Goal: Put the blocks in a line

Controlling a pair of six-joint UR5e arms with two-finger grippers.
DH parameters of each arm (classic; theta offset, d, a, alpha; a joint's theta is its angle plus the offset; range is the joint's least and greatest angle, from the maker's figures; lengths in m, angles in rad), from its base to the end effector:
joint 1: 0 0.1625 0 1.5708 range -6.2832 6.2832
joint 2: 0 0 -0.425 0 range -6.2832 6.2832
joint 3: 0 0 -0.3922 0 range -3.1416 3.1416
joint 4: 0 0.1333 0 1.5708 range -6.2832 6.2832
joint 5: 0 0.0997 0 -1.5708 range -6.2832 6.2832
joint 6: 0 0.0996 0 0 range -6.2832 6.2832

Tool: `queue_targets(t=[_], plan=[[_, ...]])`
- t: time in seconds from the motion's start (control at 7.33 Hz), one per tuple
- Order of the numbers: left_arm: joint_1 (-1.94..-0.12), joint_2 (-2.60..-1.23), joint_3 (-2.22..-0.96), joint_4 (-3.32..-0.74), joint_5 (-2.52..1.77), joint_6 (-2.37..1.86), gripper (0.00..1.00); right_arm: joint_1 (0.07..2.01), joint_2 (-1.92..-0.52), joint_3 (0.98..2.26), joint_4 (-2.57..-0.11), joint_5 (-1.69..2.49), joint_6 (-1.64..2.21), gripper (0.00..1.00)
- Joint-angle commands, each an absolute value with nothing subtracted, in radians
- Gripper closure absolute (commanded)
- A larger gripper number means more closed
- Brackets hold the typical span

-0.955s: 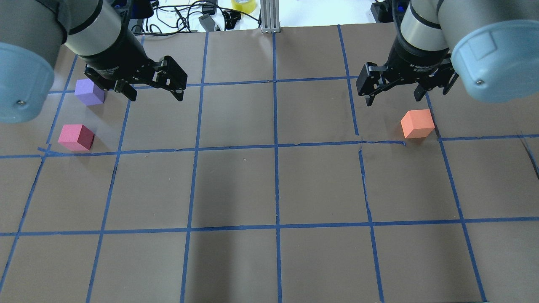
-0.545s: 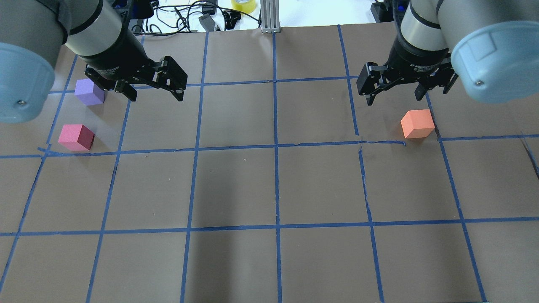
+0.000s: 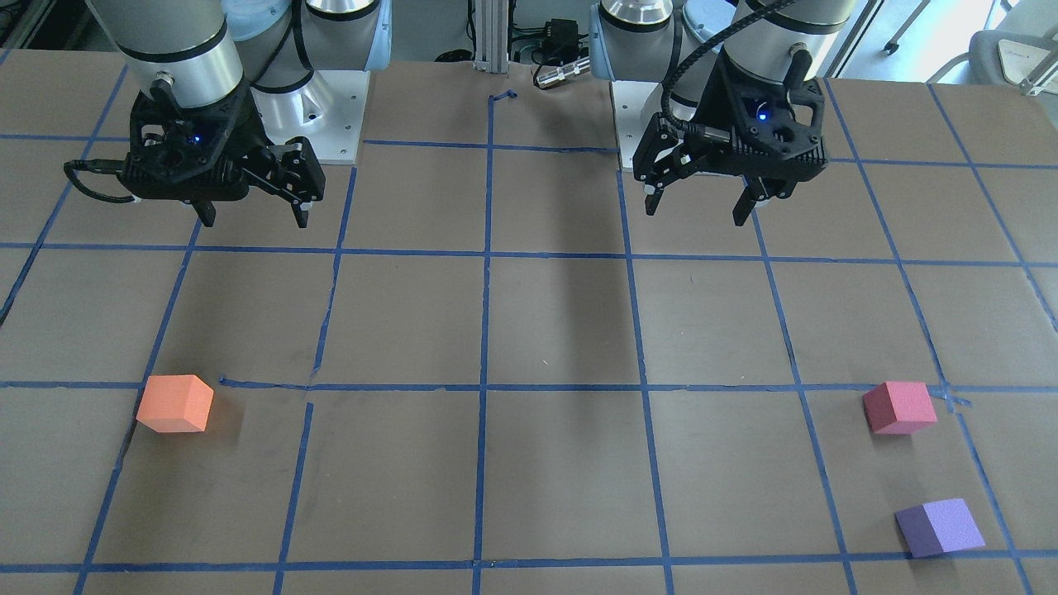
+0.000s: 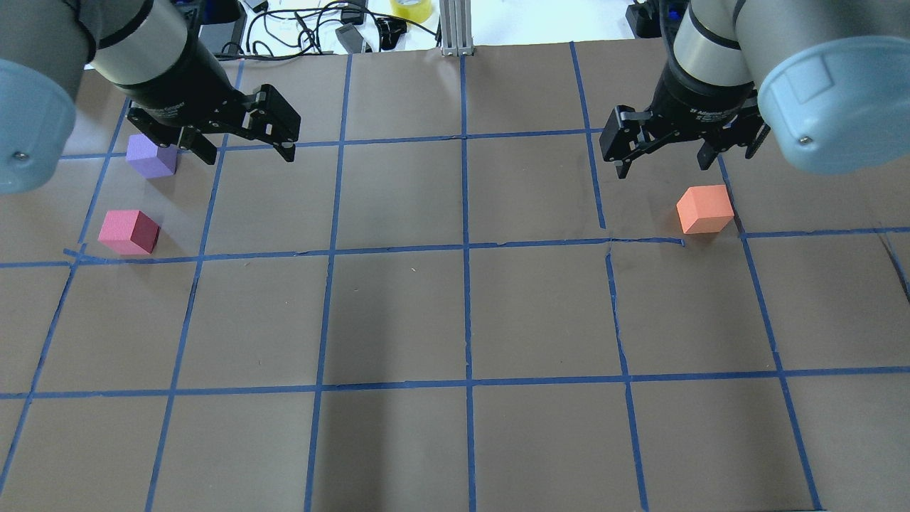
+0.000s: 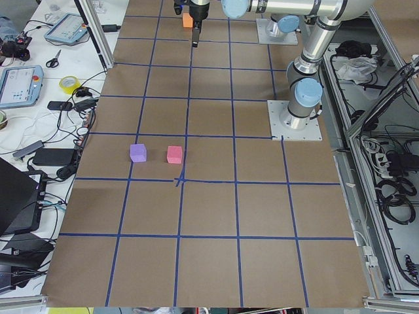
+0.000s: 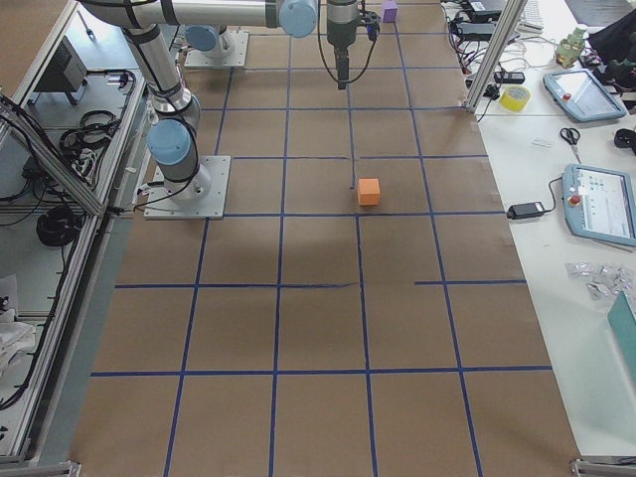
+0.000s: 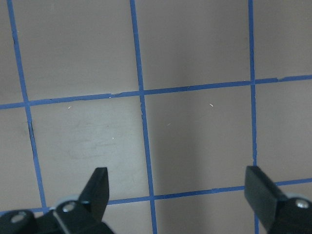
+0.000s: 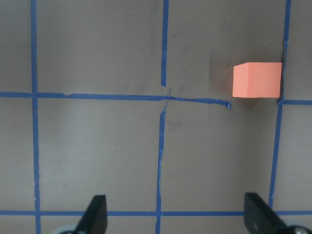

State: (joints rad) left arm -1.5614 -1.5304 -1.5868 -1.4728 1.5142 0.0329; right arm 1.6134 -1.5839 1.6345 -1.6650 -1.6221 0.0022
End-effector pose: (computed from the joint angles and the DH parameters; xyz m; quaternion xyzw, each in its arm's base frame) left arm -0.1344 -0.4873 0.5102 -0.0135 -0.9976 0.0617 0.0269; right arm 0.1489 -0.4842 0.4726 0.0196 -0.9992 0.0224 0.0252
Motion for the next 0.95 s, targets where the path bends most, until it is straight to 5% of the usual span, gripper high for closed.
queue_targets(t=[0.0, 0.82], plan=[[-1.537, -1.523, -1.582, -1.480, 1.511, 0.028, 0.00, 1.609, -1.578, 1.637, -1.664, -1.623, 0.000, 0.00], [-1.552, -1.516, -1.588, -1.506, 1.496, 0.025, 0.00, 1.352, -1.494, 1.643, -1.678, -1.621, -0.221, 0.00]])
